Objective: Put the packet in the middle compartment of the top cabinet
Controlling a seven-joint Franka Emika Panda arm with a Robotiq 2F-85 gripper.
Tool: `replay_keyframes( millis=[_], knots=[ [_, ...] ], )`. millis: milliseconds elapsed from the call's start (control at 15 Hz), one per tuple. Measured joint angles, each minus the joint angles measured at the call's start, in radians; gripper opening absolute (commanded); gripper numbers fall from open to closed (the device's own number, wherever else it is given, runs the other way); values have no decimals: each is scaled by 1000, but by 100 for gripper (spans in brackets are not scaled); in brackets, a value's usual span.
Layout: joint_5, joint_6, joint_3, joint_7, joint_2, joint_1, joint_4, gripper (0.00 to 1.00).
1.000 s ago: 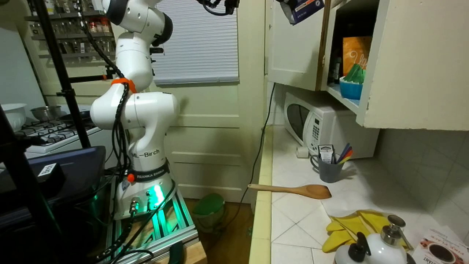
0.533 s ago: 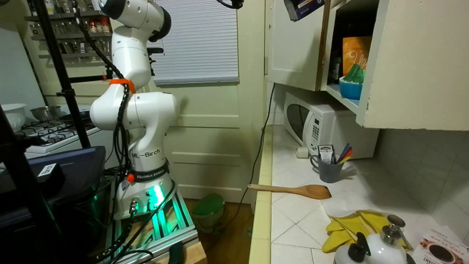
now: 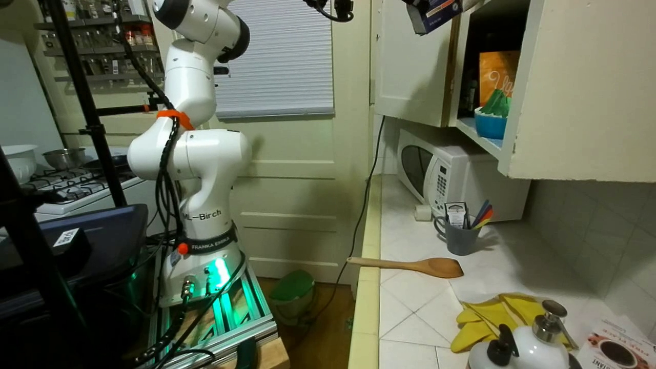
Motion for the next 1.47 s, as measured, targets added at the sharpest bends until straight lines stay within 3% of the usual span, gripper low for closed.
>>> replay_keyframes(
  millis=[200, 467, 933, 1467],
  knots=[
    [80, 0, 57, -6, 36, -99, 11, 26],
    [136, 0, 105, -6, 75, -181, 45, 26],
    [175, 0, 159, -3, 107, -254, 105, 26],
    [178, 0, 141, 17, 86, -303, 240, 26]
  ],
)
